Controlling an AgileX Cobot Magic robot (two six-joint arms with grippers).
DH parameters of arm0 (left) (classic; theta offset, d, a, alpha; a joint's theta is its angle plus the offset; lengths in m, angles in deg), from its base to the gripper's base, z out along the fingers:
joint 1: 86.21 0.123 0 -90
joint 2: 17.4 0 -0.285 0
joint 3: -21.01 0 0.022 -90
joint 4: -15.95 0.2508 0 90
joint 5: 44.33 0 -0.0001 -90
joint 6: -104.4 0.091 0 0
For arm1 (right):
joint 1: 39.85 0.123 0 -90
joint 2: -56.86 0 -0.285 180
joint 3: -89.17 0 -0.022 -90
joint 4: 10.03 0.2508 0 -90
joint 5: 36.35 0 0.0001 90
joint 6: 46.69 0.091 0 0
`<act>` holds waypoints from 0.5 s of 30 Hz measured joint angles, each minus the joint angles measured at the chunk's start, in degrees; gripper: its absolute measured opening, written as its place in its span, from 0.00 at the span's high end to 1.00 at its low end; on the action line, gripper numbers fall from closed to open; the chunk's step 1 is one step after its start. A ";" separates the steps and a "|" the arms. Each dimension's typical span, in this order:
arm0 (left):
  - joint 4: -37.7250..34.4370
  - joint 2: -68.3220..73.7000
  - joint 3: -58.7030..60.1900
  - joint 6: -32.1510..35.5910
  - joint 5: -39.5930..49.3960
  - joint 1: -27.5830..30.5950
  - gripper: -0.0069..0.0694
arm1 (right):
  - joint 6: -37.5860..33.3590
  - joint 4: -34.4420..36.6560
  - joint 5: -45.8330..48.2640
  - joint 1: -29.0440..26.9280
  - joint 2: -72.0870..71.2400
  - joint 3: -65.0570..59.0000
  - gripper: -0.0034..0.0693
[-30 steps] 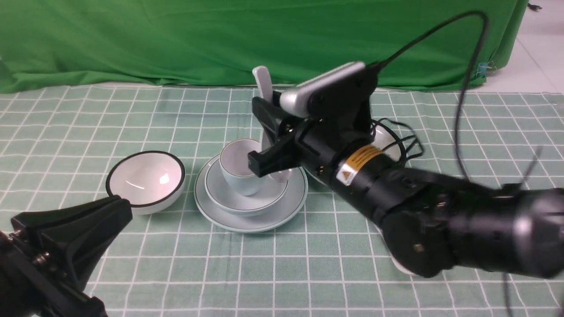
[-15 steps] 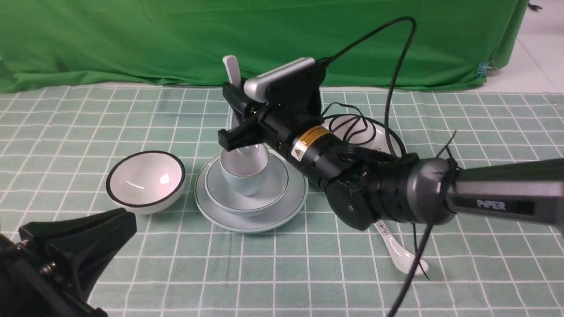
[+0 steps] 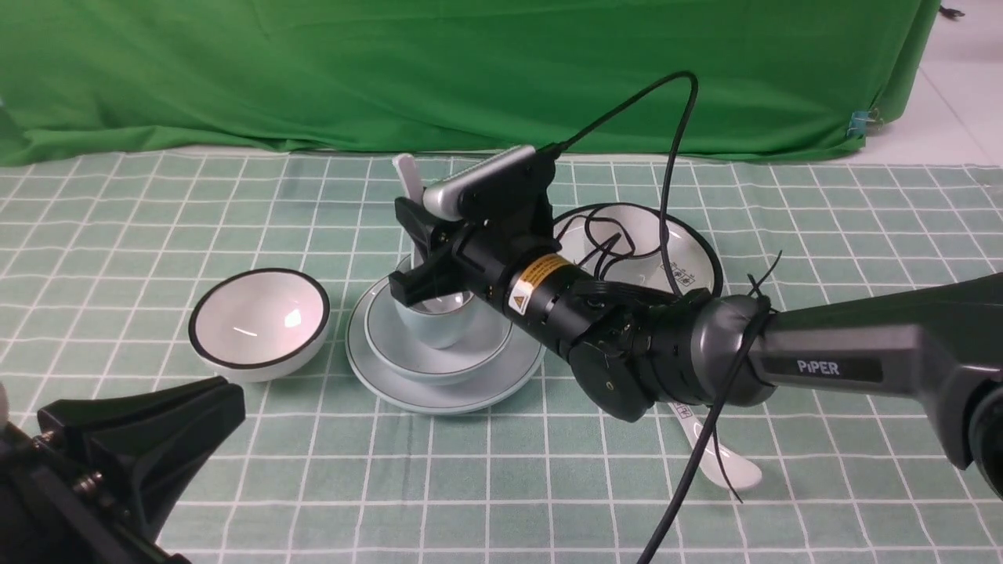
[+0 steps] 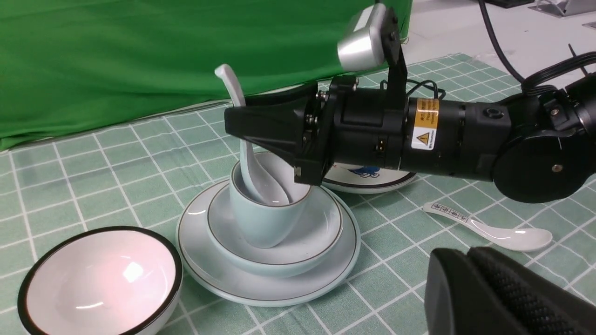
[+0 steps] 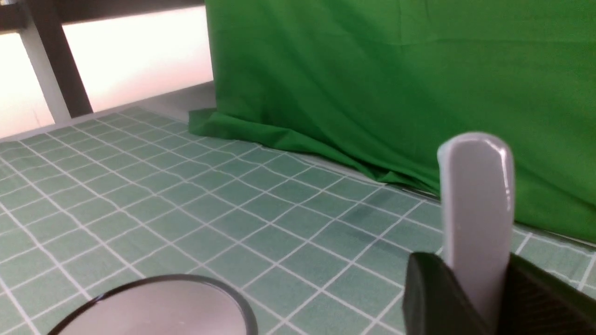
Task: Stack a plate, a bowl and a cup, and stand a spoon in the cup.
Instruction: Use the right arm to put the blue soup spoon into the blue teacup in the middle
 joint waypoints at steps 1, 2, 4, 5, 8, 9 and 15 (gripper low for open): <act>0.00 0.00 0.00 0.00 0.00 0.00 0.89 | 0.00 0.00 0.00 -0.13 0.32 0.00 0.70; 0.00 0.00 0.00 0.00 0.00 0.00 0.89 | -0.04 0.00 0.00 -0.19 0.60 0.00 0.69; 0.00 0.00 0.00 0.15 0.00 0.00 0.89 | -0.04 0.00 0.00 -0.32 1.00 0.00 0.66; 0.00 0.00 0.00 0.15 0.00 0.00 0.89 | -0.04 0.07 0.00 -0.34 1.13 0.00 0.63; 0.00 0.00 0.00 0.15 0.00 0.00 0.89 | -0.04 0.13 -0.06 -0.34 1.34 0.00 0.59; 0.00 0.00 0.00 0.15 0.00 0.00 0.89 | -0.04 0.08 -0.13 -0.34 1.34 0.00 0.58; 0.00 -0.07 0.00 0.15 -1.66 0.00 0.89 | 0.18 0.08 0.95 -0.12 -1.08 -0.78 0.57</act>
